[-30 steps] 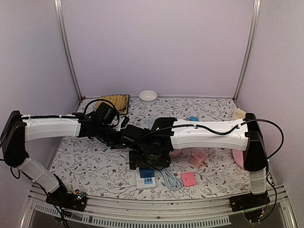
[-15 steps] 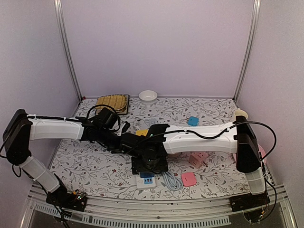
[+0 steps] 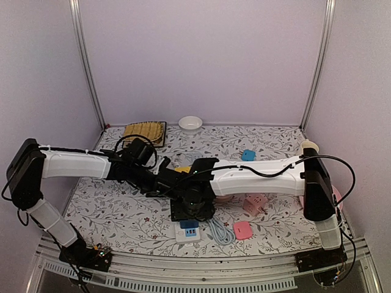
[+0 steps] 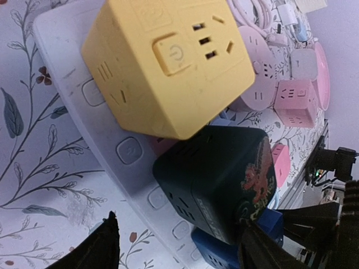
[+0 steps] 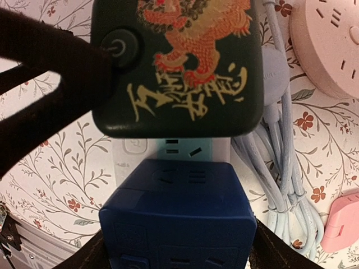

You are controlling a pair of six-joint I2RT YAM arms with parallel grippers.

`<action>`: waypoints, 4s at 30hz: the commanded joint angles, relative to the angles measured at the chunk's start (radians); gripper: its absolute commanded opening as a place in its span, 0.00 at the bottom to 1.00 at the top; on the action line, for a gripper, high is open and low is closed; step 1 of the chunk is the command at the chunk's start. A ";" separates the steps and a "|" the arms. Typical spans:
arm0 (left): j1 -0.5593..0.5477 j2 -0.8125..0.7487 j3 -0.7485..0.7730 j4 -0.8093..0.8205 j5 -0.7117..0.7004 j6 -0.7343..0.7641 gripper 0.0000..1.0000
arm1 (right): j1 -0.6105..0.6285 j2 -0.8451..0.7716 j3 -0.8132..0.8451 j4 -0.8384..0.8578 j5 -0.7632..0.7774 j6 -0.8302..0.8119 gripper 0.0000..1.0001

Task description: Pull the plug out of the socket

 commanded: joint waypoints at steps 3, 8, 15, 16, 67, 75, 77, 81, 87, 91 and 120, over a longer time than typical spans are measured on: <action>-0.003 0.057 0.035 -0.020 0.020 0.042 0.72 | -0.023 0.032 0.018 0.022 0.024 -0.020 0.71; -0.002 0.085 0.041 -0.044 -0.007 0.058 0.72 | -0.027 0.056 0.077 -0.003 0.031 -0.049 0.58; -0.002 0.081 -0.025 -0.048 -0.047 0.047 0.72 | -0.027 0.085 0.208 -0.083 0.058 -0.083 0.30; -0.002 0.078 -0.041 -0.045 -0.050 0.045 0.72 | -0.027 0.082 0.219 -0.084 0.063 -0.086 0.27; 0.011 0.005 0.084 -0.125 -0.068 0.108 0.72 | -0.382 -0.447 -0.216 0.288 -0.039 -0.265 0.04; 0.020 -0.044 0.211 -0.189 -0.134 0.120 0.72 | -0.726 -0.554 -0.447 0.466 -0.224 -0.347 0.04; 0.031 -0.045 0.233 -0.204 -0.145 0.113 0.72 | -0.814 -0.534 -0.446 0.486 -0.267 -0.380 0.04; 0.049 -0.042 0.257 -0.219 -0.165 0.090 0.72 | -0.964 -0.457 -0.425 0.533 -0.364 -0.424 0.04; 0.077 -0.070 0.249 -0.227 -0.204 0.048 0.72 | -1.136 -0.255 -0.316 0.576 -0.480 -0.448 0.04; 0.100 -0.084 0.245 -0.236 -0.221 0.025 0.72 | -1.186 -0.124 -0.231 0.579 -0.542 -0.451 0.04; 0.108 -0.164 0.166 -0.196 -0.251 -0.097 0.71 | -1.245 -0.213 -0.445 0.553 -0.480 -0.528 0.85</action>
